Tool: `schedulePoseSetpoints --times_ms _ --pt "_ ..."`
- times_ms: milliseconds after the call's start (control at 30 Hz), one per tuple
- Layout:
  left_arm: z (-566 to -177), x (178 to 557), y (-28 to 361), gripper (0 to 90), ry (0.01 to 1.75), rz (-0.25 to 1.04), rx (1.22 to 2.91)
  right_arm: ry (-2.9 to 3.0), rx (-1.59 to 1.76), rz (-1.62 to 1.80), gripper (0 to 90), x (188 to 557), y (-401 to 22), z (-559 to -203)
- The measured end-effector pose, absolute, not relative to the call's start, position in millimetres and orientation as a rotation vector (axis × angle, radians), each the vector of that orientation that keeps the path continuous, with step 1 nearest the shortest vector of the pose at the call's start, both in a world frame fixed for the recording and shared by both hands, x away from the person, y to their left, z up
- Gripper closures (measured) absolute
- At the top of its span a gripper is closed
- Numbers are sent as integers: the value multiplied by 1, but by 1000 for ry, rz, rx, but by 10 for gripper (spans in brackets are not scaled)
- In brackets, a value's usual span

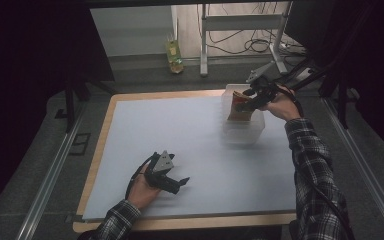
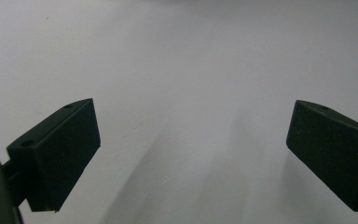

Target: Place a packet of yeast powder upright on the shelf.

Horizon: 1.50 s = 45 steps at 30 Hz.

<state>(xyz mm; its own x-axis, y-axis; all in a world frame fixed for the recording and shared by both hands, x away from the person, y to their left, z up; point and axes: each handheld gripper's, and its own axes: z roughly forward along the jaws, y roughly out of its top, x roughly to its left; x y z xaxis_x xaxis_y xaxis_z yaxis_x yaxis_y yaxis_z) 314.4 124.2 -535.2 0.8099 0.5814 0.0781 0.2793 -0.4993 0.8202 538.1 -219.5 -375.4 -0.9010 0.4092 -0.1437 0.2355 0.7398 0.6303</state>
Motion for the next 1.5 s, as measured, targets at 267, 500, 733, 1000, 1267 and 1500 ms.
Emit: schedulePoseSetpoints --times_ms 267,500,733,1000,1267,1500 --pt "-535 314 124 26 627 440 2121 2639 538 962 234 533 -222 -367" --pt "-535 314 123 26 627 440 2122 2618 568 1021 183 530 -226 -361" --pt "-535 314 124 26 627 441 2123 2608 571 1024 147 527 -225 -359" --pt "-535 314 123 26 626 440 2121 2590 561 1056 110 522 -225 -352" --pt "-535 314 123 26 623 442 2123 2575 586 1058 82 517 -227 -347" --pt "-534 313 124 26 622 441 2113 2554 599 1092 65 510 -228 -340"
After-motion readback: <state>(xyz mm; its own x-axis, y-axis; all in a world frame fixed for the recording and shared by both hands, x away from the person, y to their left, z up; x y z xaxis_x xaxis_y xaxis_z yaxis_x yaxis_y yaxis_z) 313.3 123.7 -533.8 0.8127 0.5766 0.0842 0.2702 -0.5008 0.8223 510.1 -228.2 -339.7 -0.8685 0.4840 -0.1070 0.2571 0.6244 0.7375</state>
